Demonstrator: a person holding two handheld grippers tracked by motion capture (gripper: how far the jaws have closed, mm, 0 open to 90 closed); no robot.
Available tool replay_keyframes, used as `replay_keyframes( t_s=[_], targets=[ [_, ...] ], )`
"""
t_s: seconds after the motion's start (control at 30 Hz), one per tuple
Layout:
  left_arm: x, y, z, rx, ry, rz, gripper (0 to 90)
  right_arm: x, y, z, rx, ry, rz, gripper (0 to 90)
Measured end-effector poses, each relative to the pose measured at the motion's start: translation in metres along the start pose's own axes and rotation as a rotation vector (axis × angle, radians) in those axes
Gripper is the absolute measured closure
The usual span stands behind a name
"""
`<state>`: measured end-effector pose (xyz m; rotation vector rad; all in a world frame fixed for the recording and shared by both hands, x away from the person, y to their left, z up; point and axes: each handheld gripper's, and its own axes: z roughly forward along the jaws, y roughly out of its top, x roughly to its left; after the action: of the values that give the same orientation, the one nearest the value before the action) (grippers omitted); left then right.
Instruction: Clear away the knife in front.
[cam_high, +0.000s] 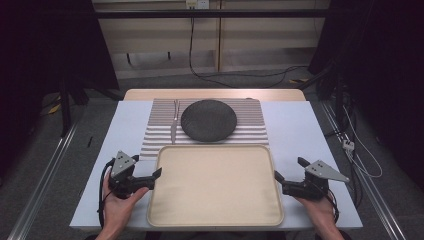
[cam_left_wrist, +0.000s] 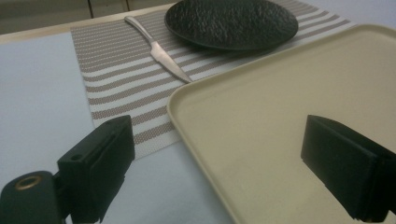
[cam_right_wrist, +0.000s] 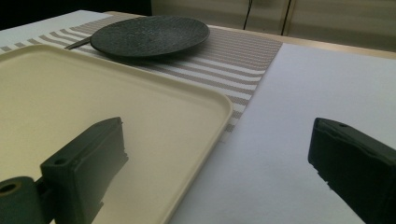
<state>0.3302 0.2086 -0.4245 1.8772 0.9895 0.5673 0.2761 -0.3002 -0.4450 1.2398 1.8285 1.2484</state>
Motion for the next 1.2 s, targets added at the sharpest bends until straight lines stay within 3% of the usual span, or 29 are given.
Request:
replay_keyframes(
  t_s=[0.13,0.2,0.47,0.7,0.77,1.0,1.1,1.2],
  targets=[
    [0.001,0.001,0.001,-0.002,-0.013,-0.013,8.5,-0.001,0.0,-0.001,0.003,0.003,0.004,3.9],
    [0.002,0.004,0.001,0.008,-0.011,0.0,8.6,-0.001,0.0,-0.001,0.003,0.007,0.01,3.9],
    [0.014,0.017,0.003,0.007,-0.015,-0.058,8.6,-0.001,0.0,0.0,0.017,0.007,0.01,3.8],
    [0.016,0.027,0.013,0.042,-0.038,-0.035,7.3,0.001,0.0,0.001,0.029,0.012,0.013,4.0],
    [0.016,0.033,0.02,0.063,-0.089,-0.006,7.3,0.001,0.0,0.001,0.028,0.015,0.012,4.0],
    [0.015,0.044,0.033,0.081,-0.084,0.005,7.0,0.0,0.0,0.001,0.035,0.013,0.01,3.9],
    [0.017,0.051,0.039,0.095,-0.104,-0.006,6.5,0.001,0.0,0.001,0.035,0.022,0.011,3.9],
    [0.018,0.057,0.045,0.102,-0.079,0.017,6.9,0.001,0.0,0.002,0.039,0.022,0.004,3.7]
  ],
)
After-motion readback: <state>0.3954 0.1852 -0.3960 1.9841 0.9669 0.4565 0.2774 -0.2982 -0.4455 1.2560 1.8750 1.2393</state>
